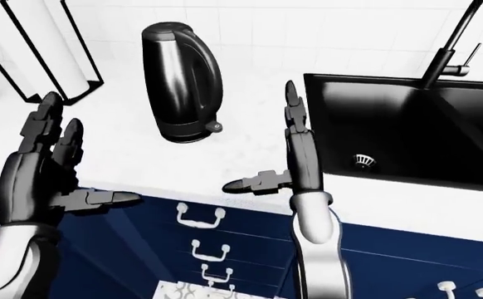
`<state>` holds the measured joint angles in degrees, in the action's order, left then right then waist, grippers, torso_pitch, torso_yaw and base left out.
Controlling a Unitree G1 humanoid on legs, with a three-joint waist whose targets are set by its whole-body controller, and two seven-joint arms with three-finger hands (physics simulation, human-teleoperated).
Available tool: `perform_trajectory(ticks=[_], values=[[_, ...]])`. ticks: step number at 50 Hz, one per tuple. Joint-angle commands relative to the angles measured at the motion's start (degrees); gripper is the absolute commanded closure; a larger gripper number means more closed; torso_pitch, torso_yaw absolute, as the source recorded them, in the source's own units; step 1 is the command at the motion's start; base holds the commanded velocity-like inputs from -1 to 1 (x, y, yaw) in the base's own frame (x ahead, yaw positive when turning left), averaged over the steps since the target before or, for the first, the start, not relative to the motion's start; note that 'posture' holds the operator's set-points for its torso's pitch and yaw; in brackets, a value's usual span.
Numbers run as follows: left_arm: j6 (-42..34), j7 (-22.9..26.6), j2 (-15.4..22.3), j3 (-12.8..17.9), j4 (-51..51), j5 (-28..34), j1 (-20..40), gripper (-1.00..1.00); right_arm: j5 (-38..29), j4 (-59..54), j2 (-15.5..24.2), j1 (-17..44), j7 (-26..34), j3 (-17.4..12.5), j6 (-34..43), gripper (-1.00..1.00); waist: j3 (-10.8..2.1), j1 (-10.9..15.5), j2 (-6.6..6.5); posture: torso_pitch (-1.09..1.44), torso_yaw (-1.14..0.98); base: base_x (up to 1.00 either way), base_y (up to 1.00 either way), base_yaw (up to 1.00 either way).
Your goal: Press down the lever to turn on the electric kettle.
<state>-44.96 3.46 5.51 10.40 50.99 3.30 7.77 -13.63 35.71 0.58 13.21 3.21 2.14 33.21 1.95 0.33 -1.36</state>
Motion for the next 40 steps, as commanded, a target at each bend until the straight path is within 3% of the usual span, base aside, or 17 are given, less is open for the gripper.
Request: perform_trajectory(ticks=[1,3,5,6,8,14,16,18,19,21,24,27,29,30,32,35,40], values=[[1.81,0.06,0.09,-0.19,1.24,-0.22,0.77,-1.00,-0.30,1.47,0.18,1.11,-0.41,-0.32,-1.59,-1.00,-0.36,-0.06,-0.07,0.00,0.00,0.10,0.00,0.00],[1.95,0.05,0.09,-0.24,1.11,-0.21,0.73,-1.00,-0.31,1.42,0.15,1.10,-0.45,-0.32,-1.68,-1.00,-0.50,0.11,1.59,0.00,0.00,0.10,0.00,0.00],[2.07,0.04,0.05,-0.25,1.09,-0.22,0.66,-1.00,-0.33,1.42,0.13,1.13,-0.45,-0.30,-1.66,-1.00,-1.50,0.15,4.94,0.00,0.00,0.10,0.00,0.00],[2.14,0.03,0.01,-0.27,1.06,-0.24,0.60,-1.00,-0.33,1.43,0.11,1.12,-0.47,-0.29,-1.67,-1.00,-0.92,-0.41,3.01,0.00,0.00,0.09,0.00,0.00],[2.36,0.02,-0.02,-0.36,0.99,-0.20,0.42,-1.00,-0.32,1.44,0.09,1.10,-0.47,-0.27,-1.68,-1.00,-0.64,-0.32,3.58,0.00,0.00,0.09,0.00,0.00],[2.49,0.03,-0.11,-0.36,1.05,-0.22,0.19,-1.00,-0.43,1.64,0.04,1.09,-0.48,-0.11,-1.52,-1.00,0.15,-0.34,0.85,0.00,0.00,0.09,0.00,0.00],[2.37,0.02,-0.06,-0.34,1.04,-0.19,0.31,-1.00,-0.42,1.67,-0.01,1.07,-0.48,-0.10,-1.47,-1.00,0.01,-0.56,-1.01,0.00,0.00,0.09,0.00,0.00],[2.36,-0.01,-0.14,-0.08,1.18,-0.36,0.24,-1.00,-0.43,1.55,-0.18,1.54,-0.60,0.05,-1.21,-1.00,-1.25,-0.63,-4.75,0.00,0.00,0.10,0.00,0.00],[2.47,-0.05,-0.20,-0.06,1.22,-0.43,0.09,-1.00,-0.59,1.42,-0.20,1.95,-0.62,0.25,-0.99,-1.00,-0.92,-0.04,-2.59,0.00,0.00,0.10,0.00,0.00],[2.61,-0.02,-0.19,0.04,1.19,-0.52,-0.02,-1.00,-0.64,1.29,-0.21,2.05,-0.62,0.33,-1.09,-1.00,-0.62,-0.23,-2.90,0.00,0.00,0.09,0.00,0.00],[2.22,-0.03,0.00,0.74,1.20,-0.97,0.41,-1.00,-0.72,1.22,-0.24,2.47,-0.58,0.30,-0.84,-1.00,-1.14,-0.08,-1.45,0.00,0.00,0.09,0.00,0.00],[2.55,-0.19,-0.07,0.37,1.24,-0.95,0.03,-1.00,-0.91,1.49,-0.28,2.71,-0.55,0.42,-0.46,-1.00,-0.53,0.02,0.40,0.00,0.00,0.09,0.00,0.00],[1.89,-0.18,0.08,0.80,1.54,-1.27,0.51,-1.00,-1.04,1.73,-0.37,2.94,-0.56,0.54,-0.11,-1.00,-0.66,0.16,2.59,0.00,0.00,0.09,0.00,0.00],[1.69,-0.22,0.13,0.83,1.68,-1.34,0.62,-1.00,-1.12,1.78,-0.37,3.12,-0.53,0.58,0.09,-1.00,-1.31,0.13,4.53,0.00,0.00,0.09,0.00,0.00],[2.09,-0.31,0.04,0.68,1.59,-1.39,0.26,-1.00,-1.03,1.12,-0.35,3.41,-0.58,0.46,-0.36,-1.00,-0.85,-0.42,3.36,0.00,0.00,0.09,0.00,0.00],[1.95,-0.30,0.13,0.88,1.67,-1.58,0.38,-1.00,-1.17,1.19,-0.42,3.47,-0.58,0.63,-0.19,-1.00,-0.79,-0.40,2.93,0.00,0.00,0.10,0.00,0.00],[1.97,-0.43,0.17,0.80,1.60,-1.63,0.43,-1.00,-1.23,1.01,-0.54,3.49,-0.62,0.76,-0.32,-1.00,-0.04,-0.42,-0.17,0.00,0.00,0.09,0.00,0.00]])
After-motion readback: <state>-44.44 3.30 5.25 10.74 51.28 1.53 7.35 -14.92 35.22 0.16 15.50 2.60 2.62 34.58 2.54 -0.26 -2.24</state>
